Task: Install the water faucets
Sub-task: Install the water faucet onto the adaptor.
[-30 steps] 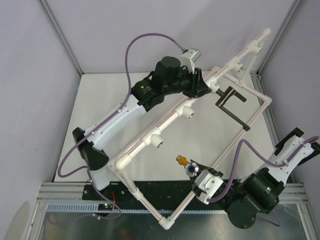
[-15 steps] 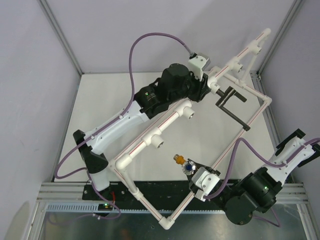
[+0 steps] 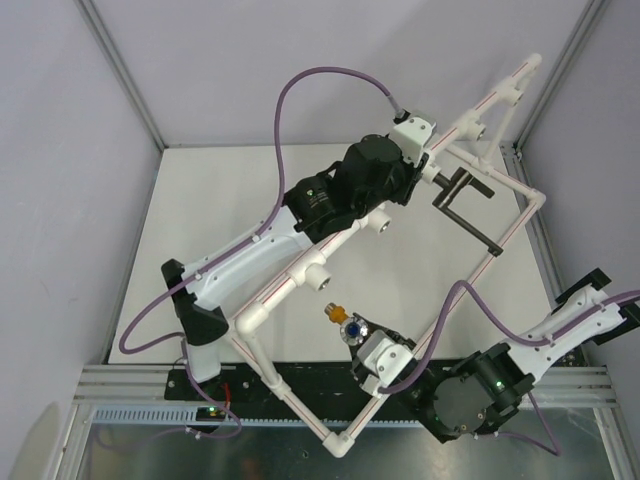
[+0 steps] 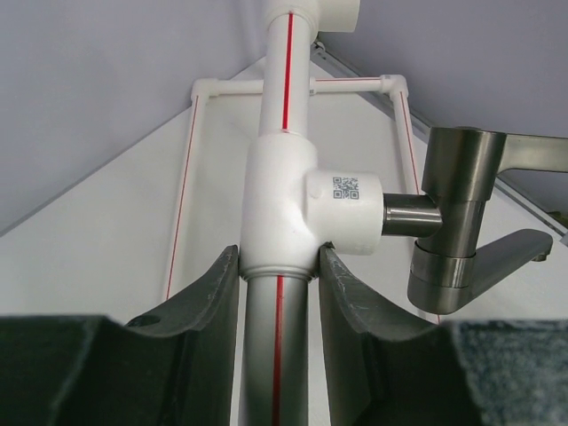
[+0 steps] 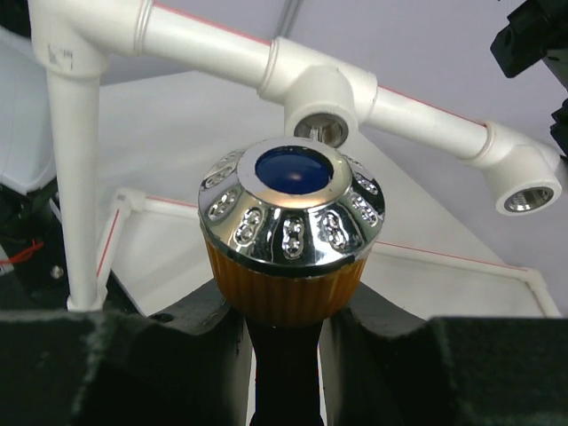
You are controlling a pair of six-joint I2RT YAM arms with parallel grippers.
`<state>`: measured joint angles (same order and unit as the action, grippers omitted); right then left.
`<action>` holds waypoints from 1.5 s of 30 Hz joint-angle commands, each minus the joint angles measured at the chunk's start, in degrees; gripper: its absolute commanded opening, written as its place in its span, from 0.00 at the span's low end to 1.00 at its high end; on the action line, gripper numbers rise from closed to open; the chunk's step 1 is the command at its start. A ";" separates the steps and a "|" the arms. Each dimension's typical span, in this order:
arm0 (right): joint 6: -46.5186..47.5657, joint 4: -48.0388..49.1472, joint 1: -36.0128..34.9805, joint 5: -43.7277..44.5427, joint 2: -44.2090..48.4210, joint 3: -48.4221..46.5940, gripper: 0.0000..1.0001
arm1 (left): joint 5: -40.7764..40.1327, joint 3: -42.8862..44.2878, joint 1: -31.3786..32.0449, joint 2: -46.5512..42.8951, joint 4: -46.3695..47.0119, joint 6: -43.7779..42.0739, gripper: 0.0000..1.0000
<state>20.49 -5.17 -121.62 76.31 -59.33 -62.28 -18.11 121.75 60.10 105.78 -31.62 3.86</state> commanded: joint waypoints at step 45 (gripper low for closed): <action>-10.29 1.86 5.24 1.14 1.79 1.17 0.00 | 5.38 8.10 -4.83 15.77 -15.22 -7.69 0.65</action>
<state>13.04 -3.07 -116.51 75.83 -58.61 -61.08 -12.82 134.78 58.30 113.86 -41.19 -1.52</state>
